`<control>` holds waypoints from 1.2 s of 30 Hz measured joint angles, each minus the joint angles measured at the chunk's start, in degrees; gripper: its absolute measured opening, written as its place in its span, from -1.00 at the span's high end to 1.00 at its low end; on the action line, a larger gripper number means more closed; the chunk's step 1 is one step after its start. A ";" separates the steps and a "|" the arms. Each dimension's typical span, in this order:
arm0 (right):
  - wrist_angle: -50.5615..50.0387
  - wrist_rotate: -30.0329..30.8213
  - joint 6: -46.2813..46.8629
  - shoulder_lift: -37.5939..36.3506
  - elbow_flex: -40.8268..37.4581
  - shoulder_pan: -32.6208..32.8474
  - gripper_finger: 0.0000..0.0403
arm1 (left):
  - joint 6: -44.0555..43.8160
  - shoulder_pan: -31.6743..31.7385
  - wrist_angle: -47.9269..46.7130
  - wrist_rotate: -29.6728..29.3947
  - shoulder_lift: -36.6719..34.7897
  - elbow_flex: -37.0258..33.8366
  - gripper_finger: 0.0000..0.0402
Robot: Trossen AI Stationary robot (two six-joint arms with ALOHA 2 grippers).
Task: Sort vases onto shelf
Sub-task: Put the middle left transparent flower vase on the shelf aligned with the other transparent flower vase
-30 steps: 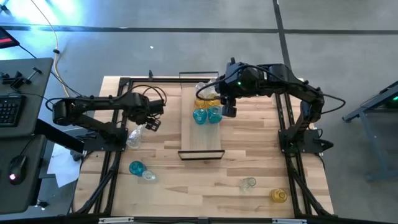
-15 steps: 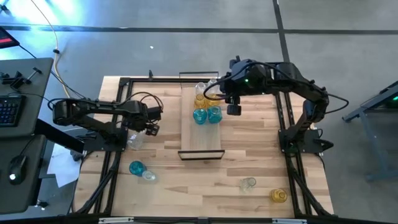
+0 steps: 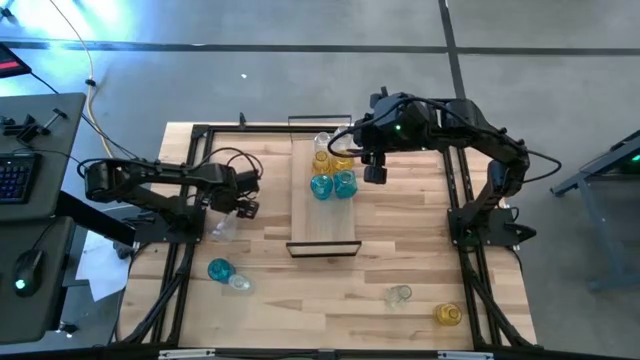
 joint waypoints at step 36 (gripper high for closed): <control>-2.98 7.63 -0.98 -0.93 0.02 0.00 0.17 | 5.01 -0.04 -1.20 -11.70 -9.61 14.41 0.54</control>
